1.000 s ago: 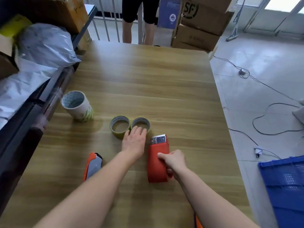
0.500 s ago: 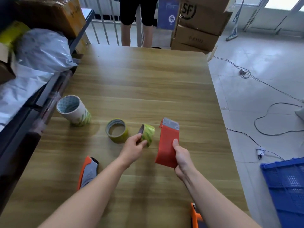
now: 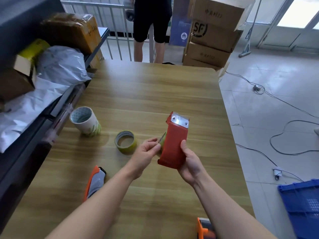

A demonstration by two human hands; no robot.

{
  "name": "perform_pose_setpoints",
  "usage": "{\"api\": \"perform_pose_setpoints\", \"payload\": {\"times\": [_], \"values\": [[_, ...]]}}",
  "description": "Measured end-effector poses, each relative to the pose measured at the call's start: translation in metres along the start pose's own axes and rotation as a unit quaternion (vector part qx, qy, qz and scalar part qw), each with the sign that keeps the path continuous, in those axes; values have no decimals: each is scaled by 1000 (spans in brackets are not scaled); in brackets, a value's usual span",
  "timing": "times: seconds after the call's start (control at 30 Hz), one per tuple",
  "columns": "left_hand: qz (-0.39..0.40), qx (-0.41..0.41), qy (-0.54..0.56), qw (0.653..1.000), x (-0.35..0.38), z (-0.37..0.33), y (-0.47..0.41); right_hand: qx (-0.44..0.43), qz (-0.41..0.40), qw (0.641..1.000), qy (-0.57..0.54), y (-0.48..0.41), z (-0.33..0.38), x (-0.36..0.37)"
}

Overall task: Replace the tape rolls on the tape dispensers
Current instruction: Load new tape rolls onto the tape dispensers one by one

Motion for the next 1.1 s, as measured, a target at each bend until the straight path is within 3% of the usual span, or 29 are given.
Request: {"api": "perform_pose_setpoints", "payload": {"times": [0.23,0.43,0.53,0.7,0.9,1.0,1.1], "values": [[97,-103,112,984,-10,4,0,23,21,999,-12,13,5,6],[119,-81,86,986,1,5,10,2,19,999,38,15,12,11],[150,-112,81,979,1,4,13,6,45,995,93,19,14,13],[115,-153,33,981,1,4,17,18,80,995,65,29,12,26],[214,-141,176,950,-9,5,26,17,150,988,32,40,16,37],[206,-161,161,952,-8,1,28,0,193,971,139,45,16,42],[128,-174,74,974,-5,-7,31,-25,205,938,279,50,11,52]]}}
Point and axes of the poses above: each hand's wrist, its own y-axis away from the middle knuckle, its own x-axis out of the palm, z = x × y, the point moved 5 cm from there along -y, towards the middle knuckle, and after that the axes turned 14 degrees about -x, right-handed, at the moved point
